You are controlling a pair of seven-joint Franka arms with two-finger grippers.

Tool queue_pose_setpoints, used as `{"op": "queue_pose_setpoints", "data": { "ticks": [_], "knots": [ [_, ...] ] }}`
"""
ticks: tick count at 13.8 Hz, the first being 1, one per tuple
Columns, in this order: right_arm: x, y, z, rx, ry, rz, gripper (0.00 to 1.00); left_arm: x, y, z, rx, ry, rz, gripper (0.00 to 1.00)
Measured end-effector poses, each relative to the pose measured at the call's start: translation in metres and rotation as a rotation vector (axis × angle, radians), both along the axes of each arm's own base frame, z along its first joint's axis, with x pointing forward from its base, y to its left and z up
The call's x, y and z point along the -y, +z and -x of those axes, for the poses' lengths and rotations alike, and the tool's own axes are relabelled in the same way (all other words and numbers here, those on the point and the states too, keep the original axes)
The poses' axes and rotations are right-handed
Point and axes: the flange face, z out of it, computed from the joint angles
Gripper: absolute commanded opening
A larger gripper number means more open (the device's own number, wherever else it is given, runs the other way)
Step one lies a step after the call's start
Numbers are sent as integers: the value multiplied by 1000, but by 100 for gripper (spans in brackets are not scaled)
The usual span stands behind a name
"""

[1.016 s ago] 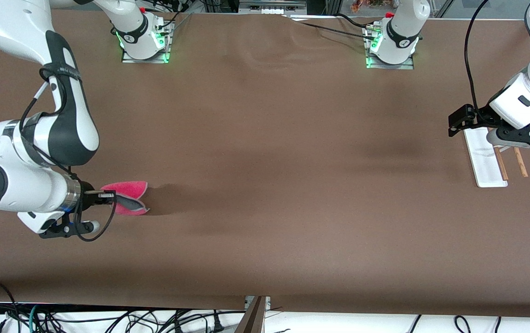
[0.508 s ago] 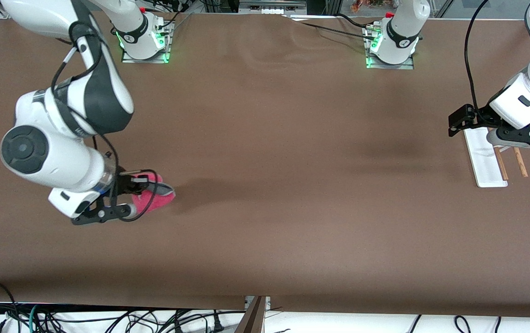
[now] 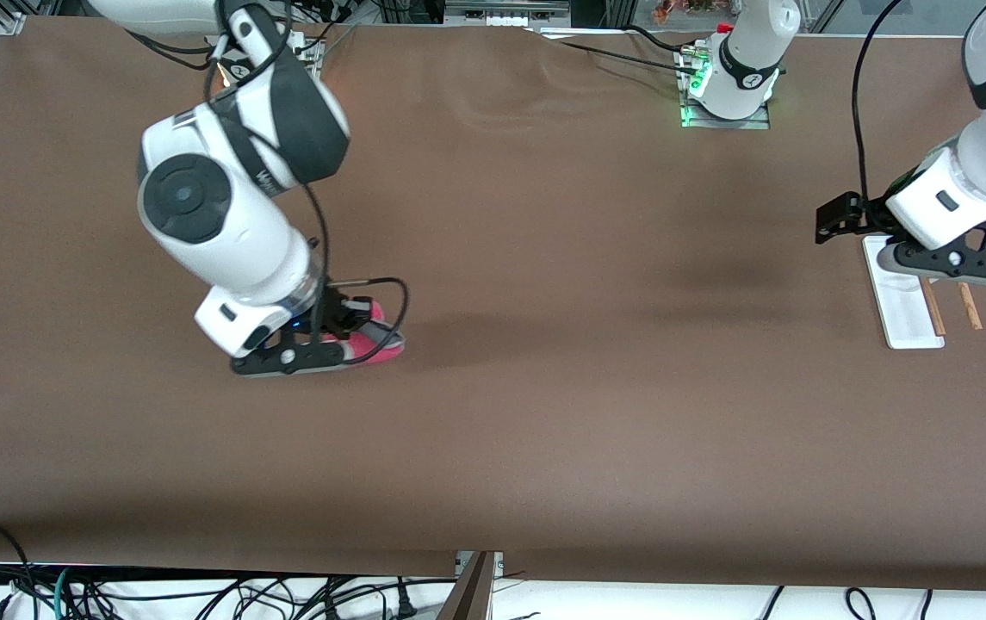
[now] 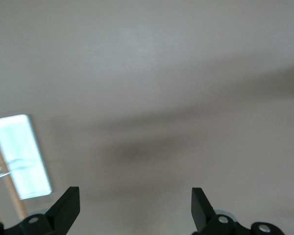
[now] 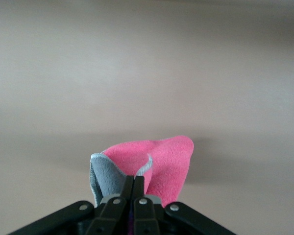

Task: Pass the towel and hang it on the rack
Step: 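Lift the towel with the right gripper while the left gripper approaches, then grasp the hanging towel edge with the left gripper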

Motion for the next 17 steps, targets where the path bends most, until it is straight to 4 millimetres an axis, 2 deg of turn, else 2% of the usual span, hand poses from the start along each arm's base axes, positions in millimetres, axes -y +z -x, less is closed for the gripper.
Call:
{"op": "queue_pose_setpoints", "data": {
  "ticks": [4,6,9,13,15,17],
  "knots": [
    [-63,9,28,63,40,-55,0,49,-70,-27,-64,-87,111,100],
    [-93,16,43,90,40,-115,0,79,-94,-43,-43,-119,189,100],
    [-130,23,63,123,43,-183,0,105,-107,-52,-18,-187,352,100],
    [-171,16,87,149,94,-220,0,118,-125,-60,58,-377,525,100],
    [-186,13,98,153,99,-234,0,125,-144,-63,116,-480,593,100],
    [-195,15,105,160,102,-247,0,140,-166,-59,176,-569,638,100]
  ]
}}
